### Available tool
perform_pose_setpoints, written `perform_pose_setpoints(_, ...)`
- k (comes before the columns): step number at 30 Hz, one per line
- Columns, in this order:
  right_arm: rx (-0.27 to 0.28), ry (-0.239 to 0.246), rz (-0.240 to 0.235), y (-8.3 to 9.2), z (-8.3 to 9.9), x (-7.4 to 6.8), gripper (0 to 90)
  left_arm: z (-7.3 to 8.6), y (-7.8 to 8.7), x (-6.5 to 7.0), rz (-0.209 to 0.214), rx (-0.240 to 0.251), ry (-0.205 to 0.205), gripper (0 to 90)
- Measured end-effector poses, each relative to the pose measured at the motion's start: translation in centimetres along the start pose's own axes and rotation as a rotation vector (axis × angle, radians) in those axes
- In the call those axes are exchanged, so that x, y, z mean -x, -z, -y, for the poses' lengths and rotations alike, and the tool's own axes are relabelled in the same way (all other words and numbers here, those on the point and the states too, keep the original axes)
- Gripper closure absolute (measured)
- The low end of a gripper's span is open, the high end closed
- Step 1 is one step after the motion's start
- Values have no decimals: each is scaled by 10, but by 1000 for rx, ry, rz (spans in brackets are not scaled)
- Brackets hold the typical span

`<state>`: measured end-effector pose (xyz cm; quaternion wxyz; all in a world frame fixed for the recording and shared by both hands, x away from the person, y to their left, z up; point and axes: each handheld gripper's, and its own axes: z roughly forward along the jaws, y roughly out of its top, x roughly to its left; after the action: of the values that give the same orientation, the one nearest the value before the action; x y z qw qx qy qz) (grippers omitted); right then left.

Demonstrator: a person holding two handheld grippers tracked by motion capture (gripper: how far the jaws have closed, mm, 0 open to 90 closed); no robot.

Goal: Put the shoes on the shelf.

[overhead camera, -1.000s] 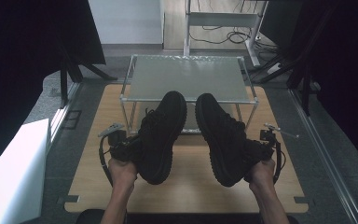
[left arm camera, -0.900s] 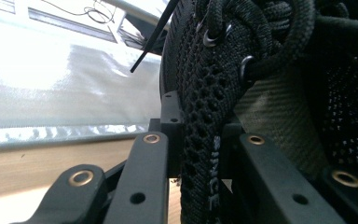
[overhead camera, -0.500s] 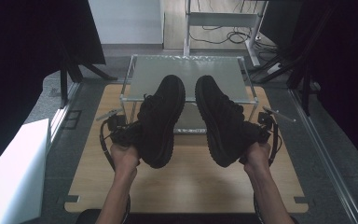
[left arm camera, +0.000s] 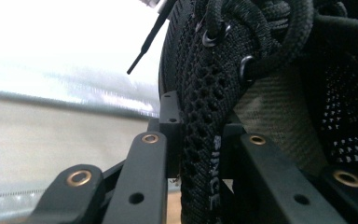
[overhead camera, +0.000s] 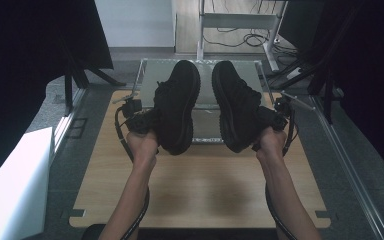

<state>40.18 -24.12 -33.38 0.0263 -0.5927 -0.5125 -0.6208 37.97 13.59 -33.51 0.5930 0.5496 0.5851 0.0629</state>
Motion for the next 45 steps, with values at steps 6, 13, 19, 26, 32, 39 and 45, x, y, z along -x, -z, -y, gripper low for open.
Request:
perform_pose_setpoints(6,3,-18,24,-16,-11,-1,762,-15,-22,6,-52,-4,17,777)
perform_pose_setpoints(13,19,-44,71,-35,-23,2,763,-28,-41,8,-98,-2,37,772)
perform_pose_setpoints(19,24,-36,104,-46,-29,1,762,-34,-51,7,-123,-5,47,769)
perform_pose_setpoints(26,30,-11,152,-61,-38,-3,762,-41,-63,5,-150,-12,52,768)
perform_pose_setpoints(32,35,16,203,-74,-43,-6,761,-48,-74,2,-163,-26,81,762)
perform_pose_setpoints(39,38,52,271,-86,-49,-10,758,-58,-85,11,-218,-51,47,747)
perform_pose_setpoints(45,28,102,325,-95,-53,-17,751,-62,-94,16,-263,-72,19,729)
